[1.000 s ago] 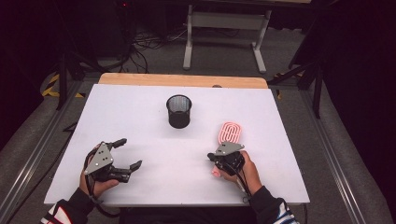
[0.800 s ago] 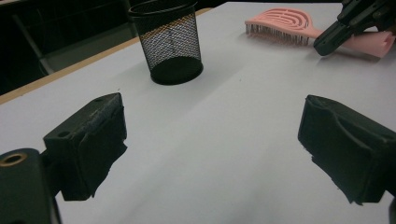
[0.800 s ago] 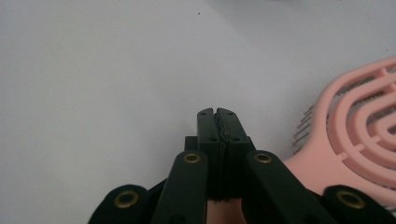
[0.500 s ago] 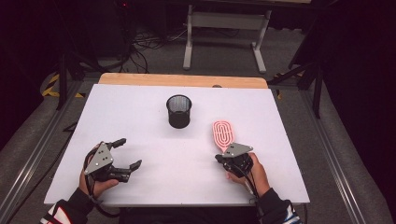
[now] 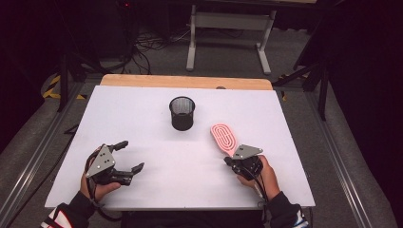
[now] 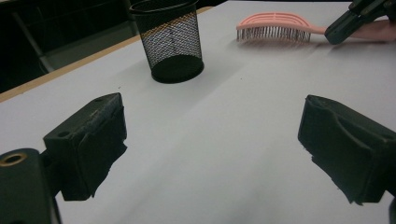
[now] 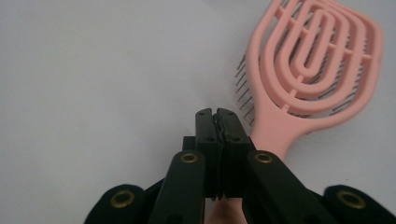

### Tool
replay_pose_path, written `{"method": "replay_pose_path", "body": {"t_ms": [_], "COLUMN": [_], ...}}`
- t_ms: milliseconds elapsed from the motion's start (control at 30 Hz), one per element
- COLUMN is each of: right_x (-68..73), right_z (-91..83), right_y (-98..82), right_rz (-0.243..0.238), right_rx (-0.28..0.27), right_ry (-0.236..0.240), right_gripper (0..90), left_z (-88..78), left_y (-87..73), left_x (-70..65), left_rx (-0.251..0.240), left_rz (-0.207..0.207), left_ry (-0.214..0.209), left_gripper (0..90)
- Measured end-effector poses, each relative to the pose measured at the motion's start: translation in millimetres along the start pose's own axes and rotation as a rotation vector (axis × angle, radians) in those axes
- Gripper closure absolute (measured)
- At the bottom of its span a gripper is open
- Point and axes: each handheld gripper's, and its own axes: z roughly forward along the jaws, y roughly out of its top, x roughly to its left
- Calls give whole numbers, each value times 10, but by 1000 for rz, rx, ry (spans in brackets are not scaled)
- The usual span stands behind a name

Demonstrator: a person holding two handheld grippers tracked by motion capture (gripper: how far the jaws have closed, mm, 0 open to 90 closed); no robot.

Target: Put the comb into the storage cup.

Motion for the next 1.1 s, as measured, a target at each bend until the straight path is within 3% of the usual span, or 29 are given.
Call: {"method": "replay_pose_path", "body": {"t_ms": [700, 1100], "right_x": [-37, -14], "right_z": [-29, -101], "right_y": [-13, 27], "right_rz": [9, -1], "right_rx": [11, -18], "right_ry": [-8, -10], "right_gripper": [870, 851], "left_z": [7, 9], "left_y": [-3, 0], "left_x": [-1, -9], "left_rx": [4, 3], "left_rz": [0, 4], "left_ry": [-9, -11], "left_gripper": [90, 89]}}
